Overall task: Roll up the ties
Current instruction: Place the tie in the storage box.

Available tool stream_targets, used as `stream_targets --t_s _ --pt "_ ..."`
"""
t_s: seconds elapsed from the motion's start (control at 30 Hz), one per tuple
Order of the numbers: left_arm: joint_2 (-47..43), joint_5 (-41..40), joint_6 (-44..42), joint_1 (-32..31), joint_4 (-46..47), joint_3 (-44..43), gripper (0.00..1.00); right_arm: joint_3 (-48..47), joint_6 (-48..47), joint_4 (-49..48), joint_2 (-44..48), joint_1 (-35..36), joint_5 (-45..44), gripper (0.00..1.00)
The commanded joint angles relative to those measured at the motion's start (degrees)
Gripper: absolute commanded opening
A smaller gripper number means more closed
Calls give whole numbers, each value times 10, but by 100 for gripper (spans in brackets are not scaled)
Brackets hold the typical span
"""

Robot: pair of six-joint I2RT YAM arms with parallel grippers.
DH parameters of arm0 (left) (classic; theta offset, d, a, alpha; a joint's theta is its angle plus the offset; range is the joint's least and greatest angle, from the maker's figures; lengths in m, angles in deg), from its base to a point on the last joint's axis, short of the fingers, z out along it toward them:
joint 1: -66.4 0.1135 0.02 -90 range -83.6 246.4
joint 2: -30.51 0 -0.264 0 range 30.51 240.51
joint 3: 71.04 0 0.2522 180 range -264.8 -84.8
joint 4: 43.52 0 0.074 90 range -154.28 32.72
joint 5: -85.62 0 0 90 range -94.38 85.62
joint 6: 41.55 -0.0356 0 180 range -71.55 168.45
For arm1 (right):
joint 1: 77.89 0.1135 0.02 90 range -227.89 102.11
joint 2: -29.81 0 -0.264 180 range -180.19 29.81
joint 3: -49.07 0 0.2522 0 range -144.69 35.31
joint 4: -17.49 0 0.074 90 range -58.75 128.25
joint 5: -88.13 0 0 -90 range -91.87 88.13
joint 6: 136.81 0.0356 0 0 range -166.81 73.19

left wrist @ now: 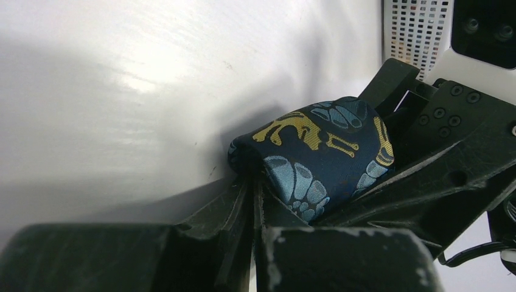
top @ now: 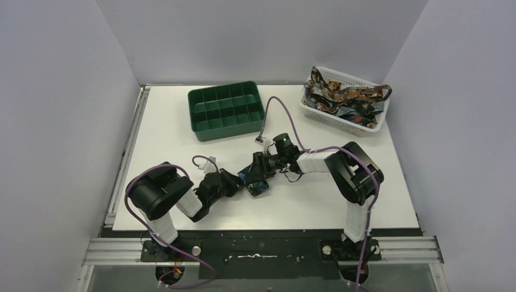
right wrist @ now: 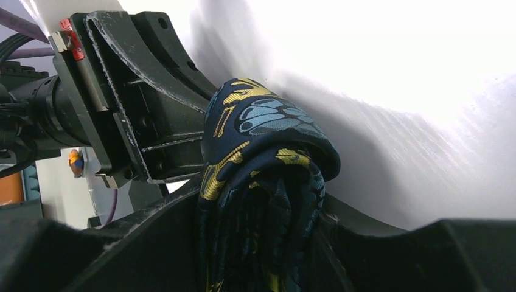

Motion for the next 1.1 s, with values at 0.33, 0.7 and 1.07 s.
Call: stream_targets --t_s 0.33,0.7,1.07 --pt "-134 -47 -46 0 -181 5 9 2 -4 15 52 -14 -4 24" --pt "-255 -68 -87 26 -299 -2 21 -95 -58 149 86 -41 -128 23" --pt "-408 -10 -208 152 -499 -79 28 -331 -88 255 15 -64 -336 23"
